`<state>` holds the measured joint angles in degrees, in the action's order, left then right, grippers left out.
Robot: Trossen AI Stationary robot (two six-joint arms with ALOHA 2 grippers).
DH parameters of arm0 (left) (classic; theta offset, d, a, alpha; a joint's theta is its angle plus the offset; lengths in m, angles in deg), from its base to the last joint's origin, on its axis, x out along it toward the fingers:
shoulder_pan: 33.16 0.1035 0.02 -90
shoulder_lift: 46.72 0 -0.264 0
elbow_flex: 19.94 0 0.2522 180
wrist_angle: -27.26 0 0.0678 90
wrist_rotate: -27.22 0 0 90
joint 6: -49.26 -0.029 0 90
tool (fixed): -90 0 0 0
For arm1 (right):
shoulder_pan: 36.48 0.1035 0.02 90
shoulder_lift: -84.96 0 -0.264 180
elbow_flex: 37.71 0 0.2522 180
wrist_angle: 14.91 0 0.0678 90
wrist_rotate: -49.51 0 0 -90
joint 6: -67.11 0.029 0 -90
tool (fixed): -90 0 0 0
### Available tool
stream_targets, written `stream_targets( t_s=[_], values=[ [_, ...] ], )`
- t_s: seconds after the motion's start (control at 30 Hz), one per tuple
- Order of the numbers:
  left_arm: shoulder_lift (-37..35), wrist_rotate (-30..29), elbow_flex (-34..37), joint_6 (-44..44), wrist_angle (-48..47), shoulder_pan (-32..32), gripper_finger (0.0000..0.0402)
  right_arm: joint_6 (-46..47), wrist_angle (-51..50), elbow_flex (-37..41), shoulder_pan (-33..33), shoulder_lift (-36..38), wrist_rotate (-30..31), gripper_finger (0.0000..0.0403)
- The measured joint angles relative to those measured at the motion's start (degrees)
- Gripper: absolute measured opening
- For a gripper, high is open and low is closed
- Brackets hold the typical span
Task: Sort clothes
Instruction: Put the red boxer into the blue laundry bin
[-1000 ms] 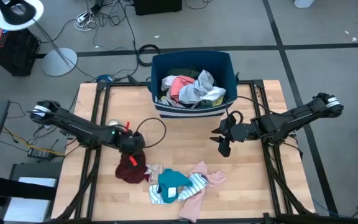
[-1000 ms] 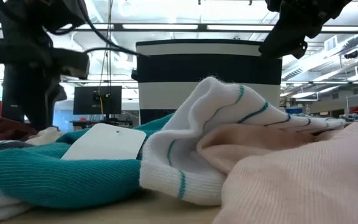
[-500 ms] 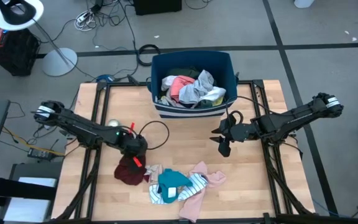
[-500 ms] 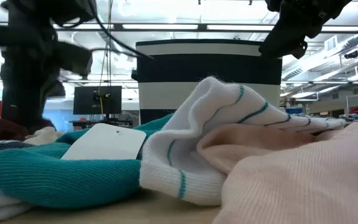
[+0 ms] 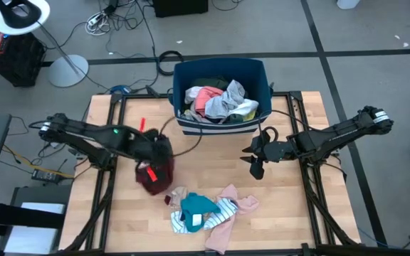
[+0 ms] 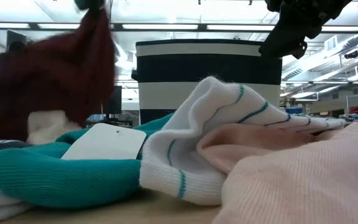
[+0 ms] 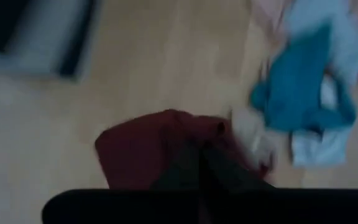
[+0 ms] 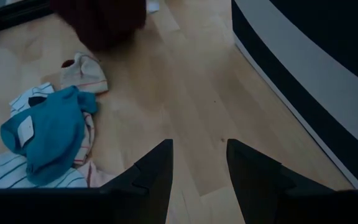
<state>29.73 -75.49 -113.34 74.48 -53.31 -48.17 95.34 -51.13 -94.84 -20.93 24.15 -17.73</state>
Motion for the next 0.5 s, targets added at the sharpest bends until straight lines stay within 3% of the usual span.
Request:
stream_targets(
  t_s=[0.2,0.5],
  values=[
    [-0.04,-5.37,-12.01,-11.90,5.78,4.57,0.0000,0.02,0.07,0.00,-0.02,0.00,0.04,0.0153],
    [4.64,-4.19,-26.27,-34.65,28.21,18.83,0.0000,-0.33,0.11,0.00,-0.02,0.00,0.13,0.0153]
  ],
)
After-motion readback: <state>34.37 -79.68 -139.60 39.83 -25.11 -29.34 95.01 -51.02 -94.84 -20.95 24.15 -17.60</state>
